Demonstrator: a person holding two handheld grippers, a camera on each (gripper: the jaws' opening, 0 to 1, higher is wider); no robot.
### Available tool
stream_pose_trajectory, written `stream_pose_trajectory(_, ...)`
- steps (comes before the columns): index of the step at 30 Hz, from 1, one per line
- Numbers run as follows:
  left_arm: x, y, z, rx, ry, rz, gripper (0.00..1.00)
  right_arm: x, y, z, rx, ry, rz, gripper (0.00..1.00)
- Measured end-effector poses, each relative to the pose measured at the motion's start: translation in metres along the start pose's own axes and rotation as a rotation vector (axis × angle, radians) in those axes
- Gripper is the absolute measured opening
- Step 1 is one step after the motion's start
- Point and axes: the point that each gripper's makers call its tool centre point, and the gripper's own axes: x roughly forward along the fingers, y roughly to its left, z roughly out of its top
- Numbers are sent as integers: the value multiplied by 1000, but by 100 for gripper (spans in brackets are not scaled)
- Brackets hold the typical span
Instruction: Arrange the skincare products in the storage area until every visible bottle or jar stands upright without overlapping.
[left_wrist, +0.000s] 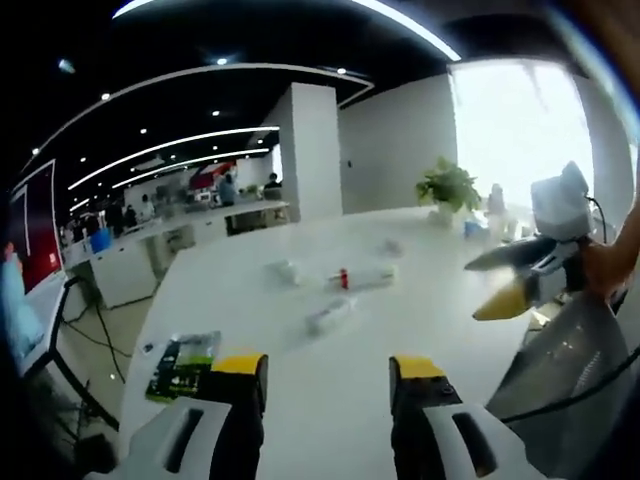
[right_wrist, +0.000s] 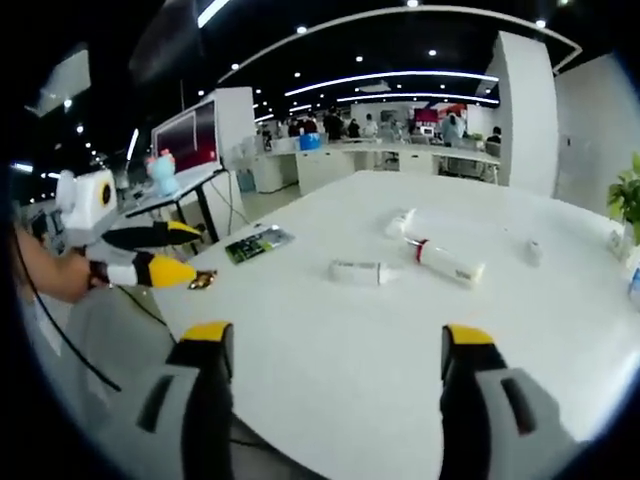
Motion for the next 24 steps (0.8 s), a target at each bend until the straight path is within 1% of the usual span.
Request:
stream_pose_trajectory(4,2,5,-4,-13,19,24,46,2,2,-1,-4,2,15,86)
stream_pose_trajectory(7,2,6,-6,-16,30,28,44,3,1,-2,9,2,15,85)
stream_pose_trajectory(9,3,5,-9,-22,38,27,44,3,4,0,23,-10,32,85)
stream_pose_trajectory(10,4,5,-13,-22,56,26,44,3,6,0,26,-14,46,85)
stream_pose_trajectory(11,4,5,-21,-27,98,29,44,2,8,1,26,-15,59,85)
stream_pose_trajectory(12,5,4,-25,-32,118,28,44,1,10,2,34,-19,75,85)
stream_pose_trajectory(14,8,-2,-28,-59,141,-1,45,1,12,5,63,-36,95,84)
stream_pose_trajectory(18,6,-3,-30,-50,142,-3,49,-3,13,13,90,-73,110,82)
stream_pose_trajectory(22,6,-3,-33,-48,164,2,49,-4,18,14,67,-81,120,81)
stream_pose_trajectory(23,5,-5,-30,-55,163,-10,48,-4,18,13,66,-76,122,81)
stream_pose_trajectory(24,5,-7,-26,-61,146,-21,47,-4,17,13,65,-72,118,81)
